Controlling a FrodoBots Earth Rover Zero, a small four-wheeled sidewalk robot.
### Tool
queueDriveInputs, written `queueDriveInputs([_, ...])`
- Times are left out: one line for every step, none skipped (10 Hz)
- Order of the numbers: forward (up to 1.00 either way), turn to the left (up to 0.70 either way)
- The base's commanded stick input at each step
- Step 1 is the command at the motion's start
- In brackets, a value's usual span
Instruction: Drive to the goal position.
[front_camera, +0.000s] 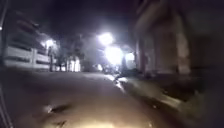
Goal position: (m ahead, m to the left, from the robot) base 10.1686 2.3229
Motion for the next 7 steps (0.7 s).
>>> queueDriveInputs([0.70, 0.00])
queueDriveInputs([0.70, 0.00])
queueDriveInputs([0.70, 0.00])
queueDriveInputs([0.70, 0.00])
queueDriveInputs([0.70, 0.00])
queueDriveInputs([0.70, 0.00])
queueDriveInputs([0.70, 0.00])
